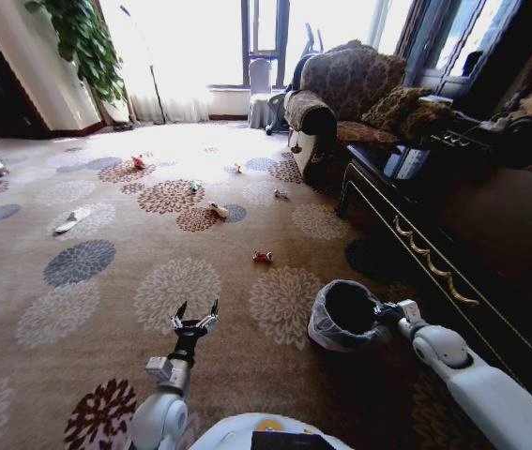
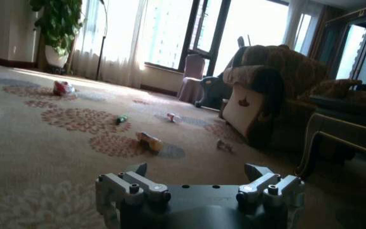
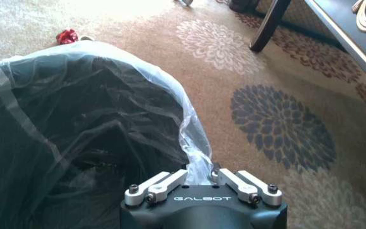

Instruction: Pick up the trash from the ground and place it into the trash bin.

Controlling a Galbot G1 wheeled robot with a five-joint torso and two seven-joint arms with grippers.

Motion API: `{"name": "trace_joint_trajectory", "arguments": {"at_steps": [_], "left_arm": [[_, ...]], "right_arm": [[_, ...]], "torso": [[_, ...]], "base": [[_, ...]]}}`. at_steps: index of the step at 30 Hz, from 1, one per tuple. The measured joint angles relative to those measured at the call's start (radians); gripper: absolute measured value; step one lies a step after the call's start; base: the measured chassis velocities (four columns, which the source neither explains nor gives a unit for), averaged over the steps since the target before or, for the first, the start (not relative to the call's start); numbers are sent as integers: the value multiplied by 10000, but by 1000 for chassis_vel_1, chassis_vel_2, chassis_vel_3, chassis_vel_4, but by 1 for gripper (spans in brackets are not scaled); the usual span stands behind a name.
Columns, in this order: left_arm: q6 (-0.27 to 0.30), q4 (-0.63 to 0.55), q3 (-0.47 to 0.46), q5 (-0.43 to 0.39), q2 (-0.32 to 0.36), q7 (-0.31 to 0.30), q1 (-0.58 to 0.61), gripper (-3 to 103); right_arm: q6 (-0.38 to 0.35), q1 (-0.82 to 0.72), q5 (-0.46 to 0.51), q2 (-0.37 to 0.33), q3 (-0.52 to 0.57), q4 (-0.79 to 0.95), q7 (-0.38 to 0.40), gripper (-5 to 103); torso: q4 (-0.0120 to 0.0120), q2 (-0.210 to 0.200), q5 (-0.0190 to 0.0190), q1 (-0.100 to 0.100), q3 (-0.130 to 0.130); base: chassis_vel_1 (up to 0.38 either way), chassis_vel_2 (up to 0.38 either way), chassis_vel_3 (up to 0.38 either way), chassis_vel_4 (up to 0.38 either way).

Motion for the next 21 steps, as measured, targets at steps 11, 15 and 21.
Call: {"name": "trace_joint_trajectory", "arguments": {"at_steps": [11, 15, 21], "left_arm": [[-1, -84, 40, -37, 109, -5, -16, 100], [-1, -142, 42, -38, 143, -8, 24, 100], [-96, -188, 31, -218, 218, -49, 30, 100]], "right_arm": [[1236, -883, 1017, 1101, 1179, 1866, -19, 0], [1955, -1074, 1061, 1663, 1452, 2542, -29, 0], [2691, -1158, 869, 2798, 1755, 3270, -23, 0]], "torso": [[1, -7, 9, 3, 4], [2, -7, 8, 3, 3], [0, -7, 3, 3, 2]], "base": [[0, 0, 0, 0], [0, 0, 0, 0], [0, 0, 0, 0]]}}
